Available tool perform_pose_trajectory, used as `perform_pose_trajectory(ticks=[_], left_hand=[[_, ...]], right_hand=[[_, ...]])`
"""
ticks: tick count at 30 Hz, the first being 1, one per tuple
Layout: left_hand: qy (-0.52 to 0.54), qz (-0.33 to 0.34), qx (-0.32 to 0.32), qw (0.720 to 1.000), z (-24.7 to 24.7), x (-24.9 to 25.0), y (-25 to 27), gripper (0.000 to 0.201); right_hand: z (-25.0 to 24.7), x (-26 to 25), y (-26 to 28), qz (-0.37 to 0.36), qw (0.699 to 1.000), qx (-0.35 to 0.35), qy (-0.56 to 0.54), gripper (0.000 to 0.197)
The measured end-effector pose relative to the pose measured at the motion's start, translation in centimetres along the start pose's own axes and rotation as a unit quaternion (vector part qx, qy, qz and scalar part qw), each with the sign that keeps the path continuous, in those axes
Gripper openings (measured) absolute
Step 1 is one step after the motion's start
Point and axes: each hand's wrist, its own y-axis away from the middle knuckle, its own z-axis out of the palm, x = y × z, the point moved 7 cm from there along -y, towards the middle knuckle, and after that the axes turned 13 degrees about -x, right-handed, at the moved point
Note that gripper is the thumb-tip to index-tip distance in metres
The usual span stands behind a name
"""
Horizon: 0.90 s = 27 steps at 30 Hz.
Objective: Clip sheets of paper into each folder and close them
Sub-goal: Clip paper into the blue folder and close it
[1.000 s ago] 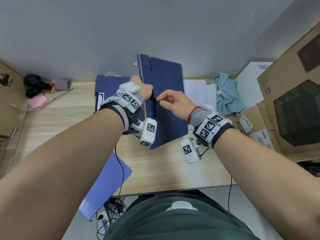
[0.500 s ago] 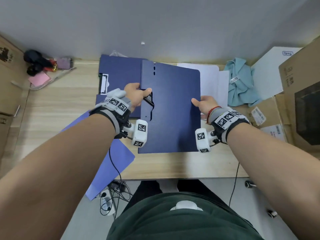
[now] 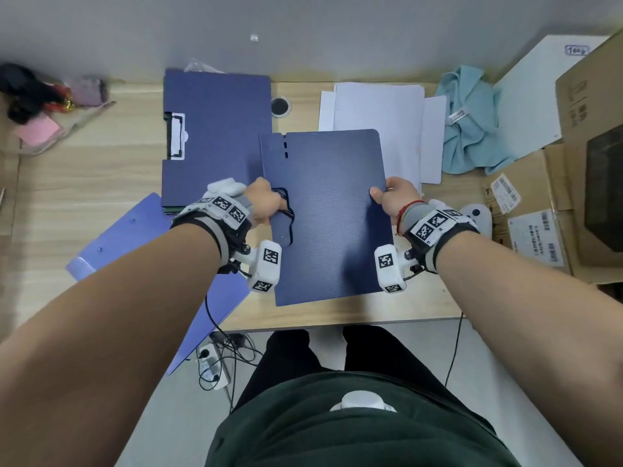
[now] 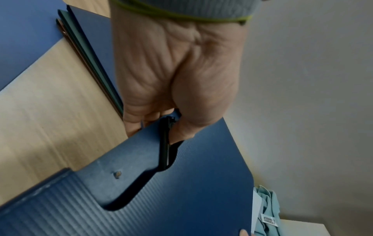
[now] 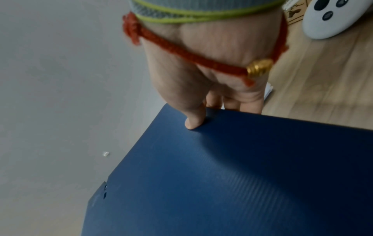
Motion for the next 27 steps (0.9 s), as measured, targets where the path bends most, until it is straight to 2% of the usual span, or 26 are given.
perform_pose_trajectory(ticks=[5, 7, 10, 12, 17, 21, 24, 27], left_hand=[[-0.021, -0.001, 0.004, 1.0, 1.0, 1.4, 1.3, 0.048], [-0.034, -0.011, 0.01, 0.999, 1.2, 1.4, 1.6, 0.036], [-0.076, -0.03, 0.043, 0.996, 1.5, 1.6, 2.7, 0.042], [-0.103, -0.041, 0.059, 0.992, 1.4, 1.3, 2.6, 0.036], [-0.063, -0.035, 0.066, 0.995, 1.2, 0.0, 0.9, 0.025], [-0.096, -0.051, 0.063, 0.992, 2.4, 0.7, 2.1, 0.01], [-0.085, -0.056, 0.058, 0.993, 2.7, 0.1, 1.8, 0.012], [-0.101, -0.061, 0.074, 0.99, 2.0, -0.7, 1.0, 0.03]], right_hand=[[0.1, 1.3, 0.0, 0.007, 1.0, -0.006, -0.014, 0.027], [0.0, 1.6, 0.0, 0.009, 1.0, -0.008, -0.017, 0.028], [-0.2, 1.8, 0.0, 0.007, 1.0, -0.009, -0.017, 0.028], [-0.4, 1.9, 0.0, 0.005, 1.0, -0.008, -0.017, 0.028], [-0.7, 1.9, -0.1, -0.003, 1.0, -0.002, -0.015, 0.025], [-0.3, 1.7, -0.1, -0.007, 1.0, 0.011, -0.006, 0.017], [-0.3, 1.5, 0.0, -0.007, 1.0, 0.017, 0.001, 0.02], [-0.3, 1.8, 0.0, -0.002, 1.0, 0.014, -0.003, 0.016]])
